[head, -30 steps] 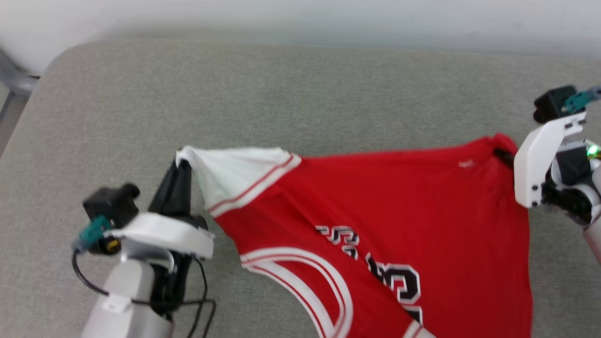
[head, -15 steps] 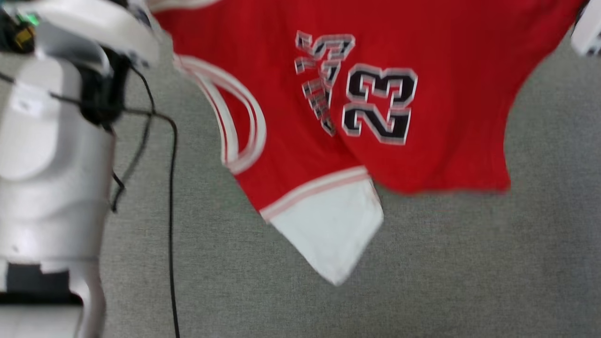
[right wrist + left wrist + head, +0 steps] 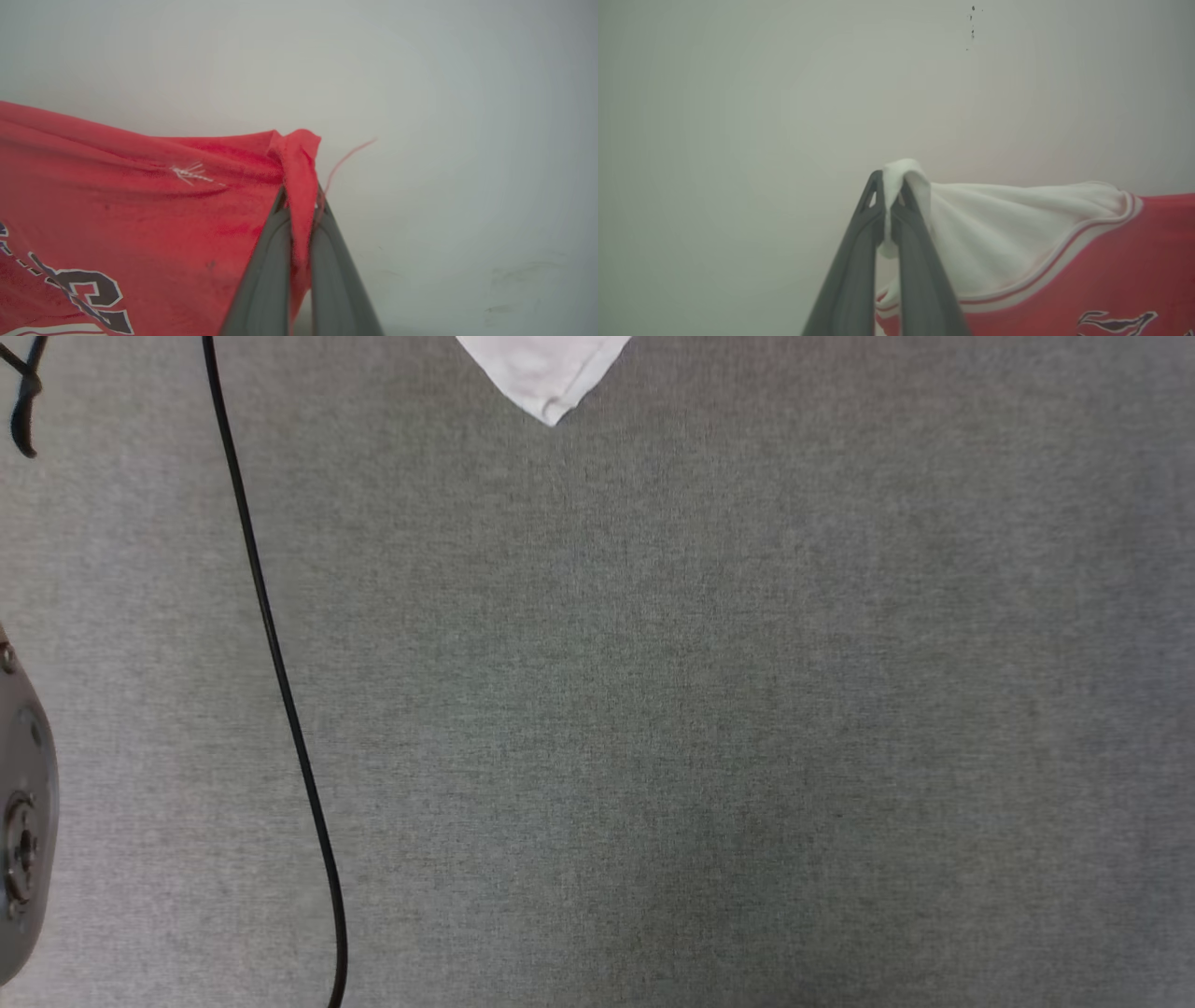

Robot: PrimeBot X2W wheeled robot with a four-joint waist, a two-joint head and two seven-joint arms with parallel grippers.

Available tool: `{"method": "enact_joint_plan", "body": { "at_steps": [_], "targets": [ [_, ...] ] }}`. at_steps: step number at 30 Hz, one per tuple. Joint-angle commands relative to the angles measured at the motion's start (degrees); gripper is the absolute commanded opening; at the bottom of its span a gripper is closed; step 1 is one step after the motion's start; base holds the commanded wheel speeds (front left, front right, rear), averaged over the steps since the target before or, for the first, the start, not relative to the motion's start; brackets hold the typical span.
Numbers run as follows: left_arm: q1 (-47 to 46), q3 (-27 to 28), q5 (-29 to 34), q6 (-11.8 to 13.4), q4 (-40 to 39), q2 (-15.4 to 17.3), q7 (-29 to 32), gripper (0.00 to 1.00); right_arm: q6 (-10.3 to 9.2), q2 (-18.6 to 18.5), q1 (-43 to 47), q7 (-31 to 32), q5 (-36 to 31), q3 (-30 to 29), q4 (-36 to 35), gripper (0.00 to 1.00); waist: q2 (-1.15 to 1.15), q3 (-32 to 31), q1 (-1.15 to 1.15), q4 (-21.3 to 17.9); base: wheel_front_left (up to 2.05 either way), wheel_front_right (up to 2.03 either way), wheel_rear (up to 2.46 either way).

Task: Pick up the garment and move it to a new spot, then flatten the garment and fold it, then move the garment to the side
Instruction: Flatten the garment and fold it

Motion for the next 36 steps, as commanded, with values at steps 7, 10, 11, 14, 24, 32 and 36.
{"method": "enact_joint_plan", "body": {
  "at_steps": [7, 10, 11, 14, 24, 32, 36],
  "targets": [
    [-0.22, -0.32, -2.36, -0.86, 6.53, -1.02, -2.02, 0.00, -0.11, 2.66, -1.43, -0.67, -1.05, 1.16, 4.92, 0.00, 0.00, 6.41, -0.01, 0.81, 0.00, 0.00, 0.00],
    [2.19, -0.17, -4.35, -1.24, 9.56, -1.92, -3.00, 0.00, -0.10, 3.33, 0.64, -1.32, -0.53, 2.79, 6.94, 0.00, 0.00, 7.06, -0.01, 1.24, 0.00, 0.00, 0.00],
    [2.76, -0.16, -5.26, -1.41, 10.25, -2.42, -3.24, 0.00, -0.11, 3.34, 1.27, -1.29, 0.00, 3.27, 7.48, 0.00, 0.00, 7.35, -0.01, 1.51, 0.00, 0.00, 0.00],
    [6.68, -0.24, -7.56, -1.52, 12.27, -3.22, -4.32, 0.00, -0.11, 3.73, 4.91, -2.48, 1.59, 5.56, 8.89, 0.00, 0.00, 7.08, -0.01, 1.92, 0.00, 0.00, 0.00],
    [29.63, -6.49, -15.08, -1.62, 5.85, -2.75, -6.31, 0.00, -0.10, 2.27, 24.08, -6.36, 10.89, 14.25, 6.50, 0.00, 0.00, -0.14, -0.01, 2.51, 0.00, 0.00, 0.00],
    [54.28, -1.08, -14.46, -1.08, -8.12, -1.07, -6.37, 0.00, -0.10, -1.03, 41.83, -8.22, 17.75, 19.61, -0.74, 0.00, 0.00, -10.17, -0.01, 1.68, 0.00, 0.00, 0.00],
    [65.48, -0.20, -14.29, 0.88, -13.92, -2.52, -6.38, 0.00, -0.11, -3.83, 50.82, -8.81, 20.35, 20.34, -5.18, 0.00, 0.00, -15.07, -0.01, 1.88, 0.00, 0.00, 0.00]
  ]
}}
